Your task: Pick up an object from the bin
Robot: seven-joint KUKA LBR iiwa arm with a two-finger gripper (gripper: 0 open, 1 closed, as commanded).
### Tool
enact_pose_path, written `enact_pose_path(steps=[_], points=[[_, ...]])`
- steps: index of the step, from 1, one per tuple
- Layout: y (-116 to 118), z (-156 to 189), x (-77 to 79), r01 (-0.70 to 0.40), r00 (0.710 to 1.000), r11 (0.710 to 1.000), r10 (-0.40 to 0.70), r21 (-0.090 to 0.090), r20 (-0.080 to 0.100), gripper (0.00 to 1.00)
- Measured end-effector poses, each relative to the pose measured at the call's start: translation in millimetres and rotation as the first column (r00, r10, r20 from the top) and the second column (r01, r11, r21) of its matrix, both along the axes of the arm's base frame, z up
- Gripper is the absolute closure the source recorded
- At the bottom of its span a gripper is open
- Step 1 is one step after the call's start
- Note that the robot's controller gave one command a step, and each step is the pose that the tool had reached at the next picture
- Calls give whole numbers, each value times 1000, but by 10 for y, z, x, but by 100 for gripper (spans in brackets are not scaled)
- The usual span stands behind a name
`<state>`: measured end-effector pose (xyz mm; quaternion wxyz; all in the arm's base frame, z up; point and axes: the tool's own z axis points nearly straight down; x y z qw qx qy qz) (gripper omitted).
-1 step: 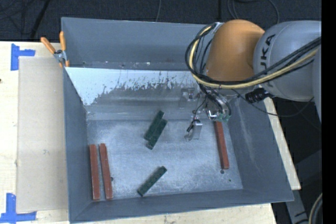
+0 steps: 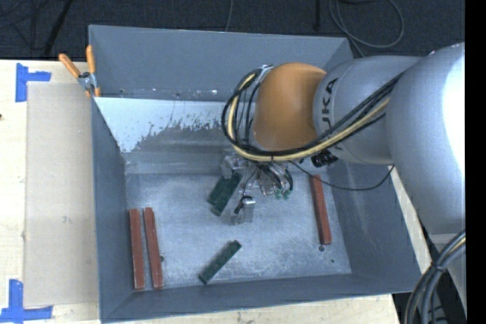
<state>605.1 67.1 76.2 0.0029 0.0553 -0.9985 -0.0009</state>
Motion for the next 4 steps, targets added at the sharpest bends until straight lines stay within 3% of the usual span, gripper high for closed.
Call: enact_pose_path(steps=[1, 2, 3, 4], points=[[-20, 47, 21, 4, 1000, 1000, -4, -1, 6, 100], [-23, 43, 19, 5, 1000, 1000, -5, -1, 5, 0], [-342, -51, -20, 158, 987, 987, -158, 0, 9, 0], [-339, -20, 6, 158, 987, 987, -158, 2, 18, 100]])
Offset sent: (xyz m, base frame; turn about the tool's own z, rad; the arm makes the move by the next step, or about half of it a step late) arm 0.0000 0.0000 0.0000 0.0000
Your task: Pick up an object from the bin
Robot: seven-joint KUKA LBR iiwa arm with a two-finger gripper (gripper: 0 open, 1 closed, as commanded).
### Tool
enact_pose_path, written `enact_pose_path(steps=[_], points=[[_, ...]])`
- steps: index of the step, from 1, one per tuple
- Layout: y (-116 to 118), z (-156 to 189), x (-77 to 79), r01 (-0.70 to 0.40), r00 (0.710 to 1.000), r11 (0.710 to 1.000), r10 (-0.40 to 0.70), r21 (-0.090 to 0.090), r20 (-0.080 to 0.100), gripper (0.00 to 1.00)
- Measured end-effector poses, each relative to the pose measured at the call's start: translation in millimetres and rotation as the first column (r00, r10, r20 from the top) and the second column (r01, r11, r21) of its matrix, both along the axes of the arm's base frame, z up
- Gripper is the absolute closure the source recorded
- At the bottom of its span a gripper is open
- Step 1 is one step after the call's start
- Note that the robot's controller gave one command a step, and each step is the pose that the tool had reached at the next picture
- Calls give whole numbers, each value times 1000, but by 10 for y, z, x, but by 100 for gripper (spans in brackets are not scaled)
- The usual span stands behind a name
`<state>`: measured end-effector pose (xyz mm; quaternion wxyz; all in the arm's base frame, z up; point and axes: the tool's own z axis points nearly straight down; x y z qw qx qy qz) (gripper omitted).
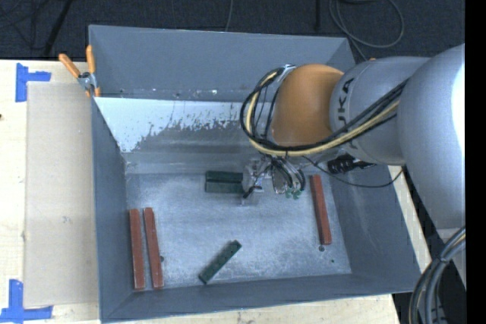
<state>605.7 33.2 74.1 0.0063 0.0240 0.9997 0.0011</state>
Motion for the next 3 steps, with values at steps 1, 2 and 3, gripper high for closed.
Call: enact_pose_path(steps=[1, 2, 3], points=[[-3, -37, -35, 0, 1000, 1000, 0, -1, -12, 0], [-3, -35, -32, 0, 1000, 1000, 0, -1, -10, 100], [251, 1355, -188, -148, 989, 989, 148, -2, -4, 100]])
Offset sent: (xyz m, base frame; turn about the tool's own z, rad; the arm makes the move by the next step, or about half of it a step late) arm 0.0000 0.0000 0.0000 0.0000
